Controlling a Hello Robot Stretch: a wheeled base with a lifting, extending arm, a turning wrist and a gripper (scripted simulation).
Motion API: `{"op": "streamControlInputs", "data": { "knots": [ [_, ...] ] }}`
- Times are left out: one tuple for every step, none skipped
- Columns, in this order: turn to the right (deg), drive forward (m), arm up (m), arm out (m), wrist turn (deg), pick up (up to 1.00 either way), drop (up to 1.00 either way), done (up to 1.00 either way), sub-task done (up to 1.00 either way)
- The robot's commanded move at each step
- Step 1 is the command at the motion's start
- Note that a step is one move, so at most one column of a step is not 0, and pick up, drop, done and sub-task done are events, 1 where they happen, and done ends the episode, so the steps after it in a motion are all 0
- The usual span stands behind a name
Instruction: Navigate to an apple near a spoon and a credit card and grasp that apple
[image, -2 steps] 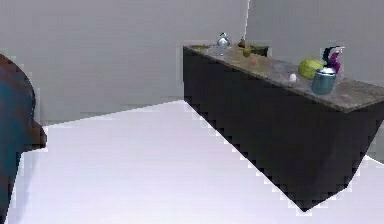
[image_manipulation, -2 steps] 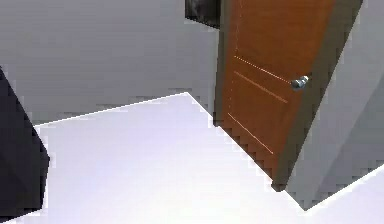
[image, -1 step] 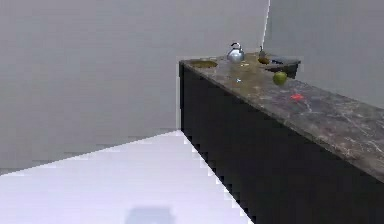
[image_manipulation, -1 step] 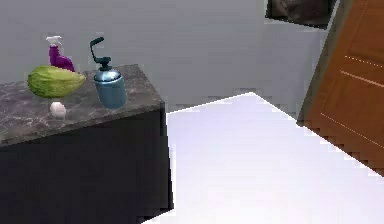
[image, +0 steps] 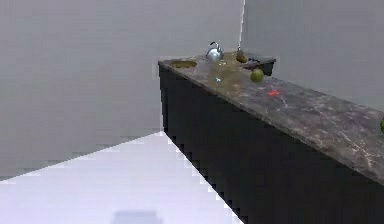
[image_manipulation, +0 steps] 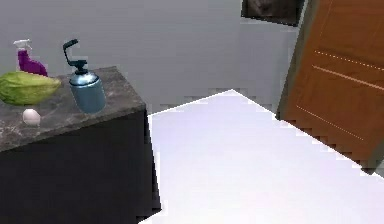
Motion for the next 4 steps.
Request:
{"op": "streamControlInputs", "data": {
  "knots": [
    [0.0,0.5,0.0,0.0,0.0,0.0,0.0,0.0,0.0],
    [-30.0,0.0,0.0,0.0,0.0,0.0,0.0,0.0,0.0],
    [0.0,0.3,0.0,0.0,0.0,0.0,0.0,0.0,0.0],
    [0.0,0.15,0.0,0.0,0.0,0.0,0.0,0.0,0.0]
  ]
}}
